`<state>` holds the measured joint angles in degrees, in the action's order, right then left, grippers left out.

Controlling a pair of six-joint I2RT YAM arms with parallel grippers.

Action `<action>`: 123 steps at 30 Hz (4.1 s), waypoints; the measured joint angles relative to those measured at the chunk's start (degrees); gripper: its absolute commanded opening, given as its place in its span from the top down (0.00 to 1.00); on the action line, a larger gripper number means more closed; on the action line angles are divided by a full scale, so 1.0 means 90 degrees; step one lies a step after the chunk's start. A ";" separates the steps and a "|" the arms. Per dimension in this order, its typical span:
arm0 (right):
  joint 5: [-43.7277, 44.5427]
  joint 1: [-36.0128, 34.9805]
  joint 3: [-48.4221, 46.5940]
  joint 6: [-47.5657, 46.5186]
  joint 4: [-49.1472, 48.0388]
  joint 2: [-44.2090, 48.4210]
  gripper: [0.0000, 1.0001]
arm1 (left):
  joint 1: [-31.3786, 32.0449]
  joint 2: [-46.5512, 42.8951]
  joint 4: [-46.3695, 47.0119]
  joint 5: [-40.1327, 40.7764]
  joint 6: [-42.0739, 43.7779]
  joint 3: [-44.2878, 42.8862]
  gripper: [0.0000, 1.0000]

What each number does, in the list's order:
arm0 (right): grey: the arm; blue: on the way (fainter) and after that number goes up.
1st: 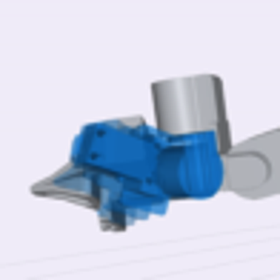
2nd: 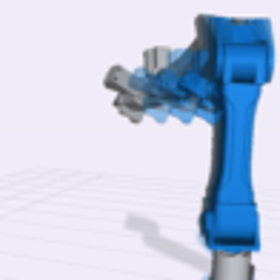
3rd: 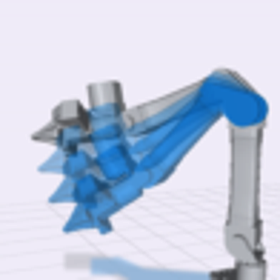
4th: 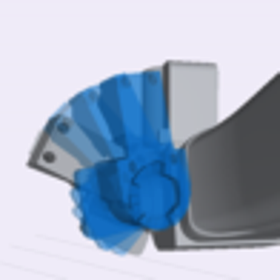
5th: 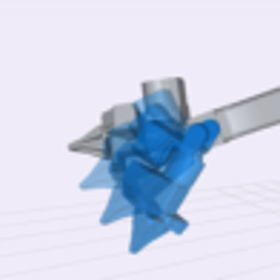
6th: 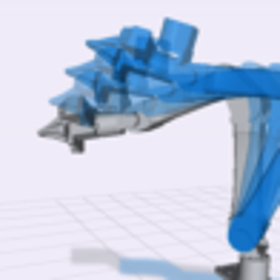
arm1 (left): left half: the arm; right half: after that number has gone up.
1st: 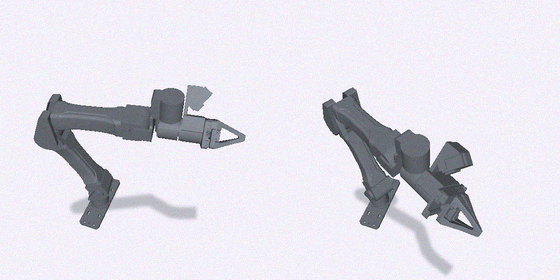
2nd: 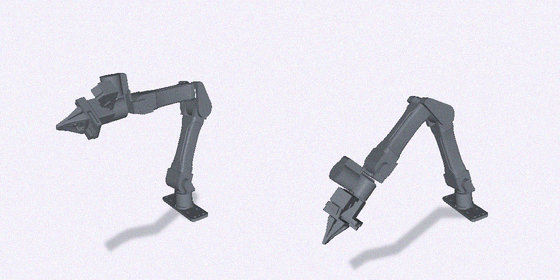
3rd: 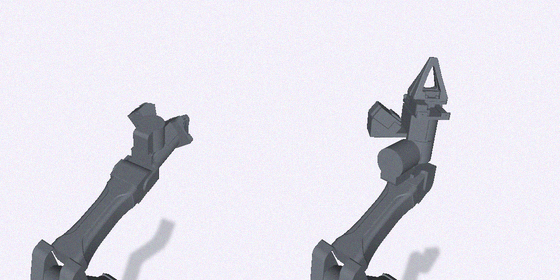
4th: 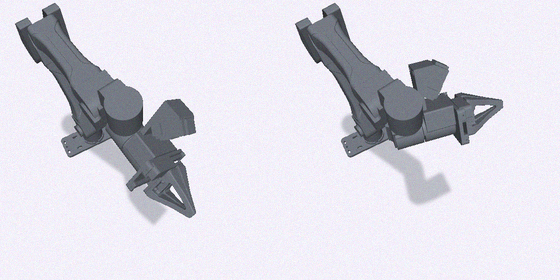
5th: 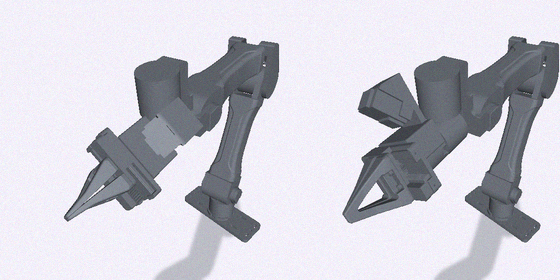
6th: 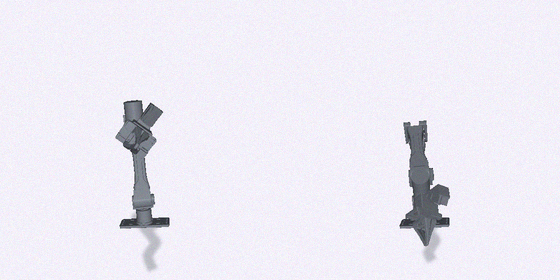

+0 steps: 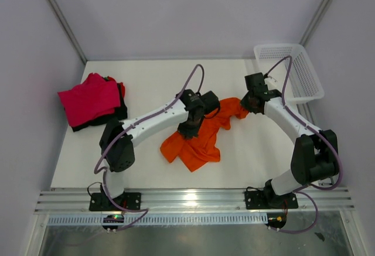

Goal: Fold and stack the t-shirts
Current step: Flatten out the tshirt

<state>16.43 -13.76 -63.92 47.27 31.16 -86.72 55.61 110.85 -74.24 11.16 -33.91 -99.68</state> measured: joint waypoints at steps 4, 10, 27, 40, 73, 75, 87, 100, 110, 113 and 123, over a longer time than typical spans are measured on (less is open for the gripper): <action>-0.0036 0.0000 0.0000 -0.0017 -0.0051 -0.0019 0.97 | -0.0313 -0.0032 -0.0134 0.0435 0.0073 -0.0998 1.00; -0.0058 0.0000 -0.0007 -0.0053 -0.0083 -0.0206 0.97 | -0.1015 -0.0046 -0.0172 0.0852 0.0238 -0.2110 1.00; 0.0466 0.0505 -0.0551 -0.0151 0.0277 -0.0432 0.97 | -0.3944 -0.0357 -0.0304 0.2229 -0.0571 -0.3373 1.00; 0.0119 0.0877 -0.0707 -0.0177 0.0306 -0.0493 0.97 | -0.4945 -0.1022 -0.0384 0.2239 -0.0682 -0.3483 1.00; -0.2016 -0.2113 0.1005 -0.3667 -0.1838 0.1489 0.55 | -0.5027 -0.0092 -0.0124 0.0950 -0.0520 -0.1464 1.00; -0.1552 -0.2506 0.0818 -0.3874 -0.1722 0.0908 0.55 | -0.5027 -0.0092 -0.0114 0.0923 -0.0517 -0.1379 1.00; 0.1644 -0.4192 -0.1253 -0.5564 -0.1260 -0.1836 0.56 | -0.5027 -0.0095 -0.0024 0.0918 -0.0483 -0.1195 1.00; 0.2283 -0.4537 -0.2225 -0.6999 -0.1586 -0.3033 0.57 | -0.5027 -0.0095 0.0034 0.0903 -0.0340 -0.1095 1.00; 0.1989 -0.4544 -0.2720 -0.7116 -0.1491 -0.3820 0.57 | -0.5027 -0.0095 0.0032 0.0908 -0.0316 -0.1095 1.00; 0.1945 -0.4544 -0.2805 -0.7113 -0.1389 -0.4012 0.57 | -0.5027 -0.0095 0.0032 0.0911 -0.0311 -0.1095 1.00; 0.1919 -0.4544 -0.3228 -0.7101 -0.1251 -0.4299 0.57 | -0.5027 -0.0095 0.0032 0.0916 -0.0250 -0.1093 1.00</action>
<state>33.69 -54.65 -92.97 -16.64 19.90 -125.40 10.37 110.00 -73.95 19.40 -36.16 -109.51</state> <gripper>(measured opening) 0.430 0.008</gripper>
